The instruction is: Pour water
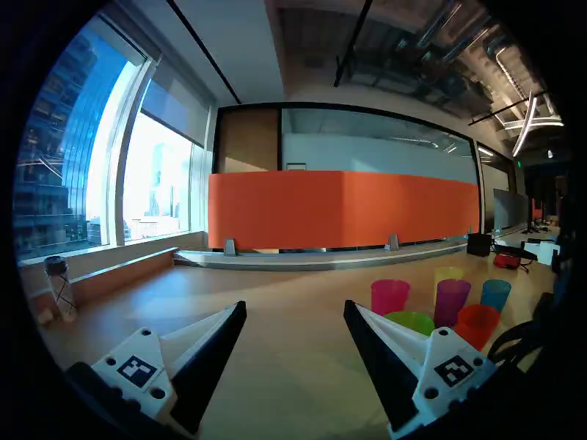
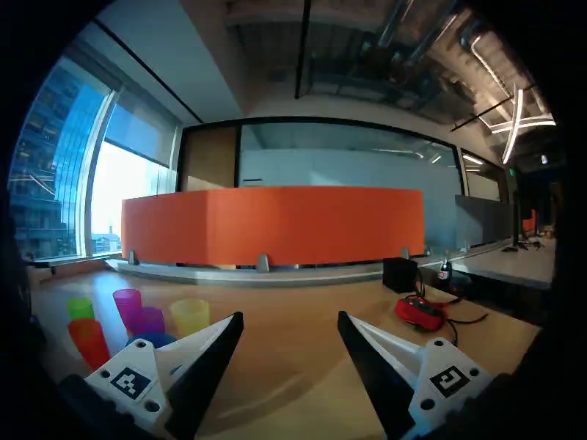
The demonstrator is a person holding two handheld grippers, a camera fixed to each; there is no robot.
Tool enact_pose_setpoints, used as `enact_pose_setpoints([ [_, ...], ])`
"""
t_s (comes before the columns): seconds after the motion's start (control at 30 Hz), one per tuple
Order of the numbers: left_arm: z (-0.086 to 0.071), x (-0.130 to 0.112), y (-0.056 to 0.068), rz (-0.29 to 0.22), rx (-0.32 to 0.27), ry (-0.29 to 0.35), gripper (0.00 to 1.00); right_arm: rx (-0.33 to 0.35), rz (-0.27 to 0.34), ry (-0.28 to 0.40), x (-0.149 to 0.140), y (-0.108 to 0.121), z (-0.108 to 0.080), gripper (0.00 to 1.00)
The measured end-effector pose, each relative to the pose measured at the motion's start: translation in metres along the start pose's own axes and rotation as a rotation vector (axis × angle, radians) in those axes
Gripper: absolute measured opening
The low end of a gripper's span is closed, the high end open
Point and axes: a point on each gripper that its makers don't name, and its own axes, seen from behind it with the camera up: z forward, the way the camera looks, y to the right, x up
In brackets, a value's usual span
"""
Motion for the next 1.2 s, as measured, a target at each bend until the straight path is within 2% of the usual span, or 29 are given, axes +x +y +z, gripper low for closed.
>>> enact_pose_setpoints([
  [0.3,-0.0004,-0.0002,0.0005,0.0,0.0,0.0,0.99,-0.003,-0.017,-0.015,-0.0031,-0.0008,-0.0006,0.99],
  [1.2,-0.0003,0.0003,0.0002,0.0,0.0,0.0,0.99,0.004,-0.015,-0.018,-0.0035,-0.0026,-0.0006,0.99],
])
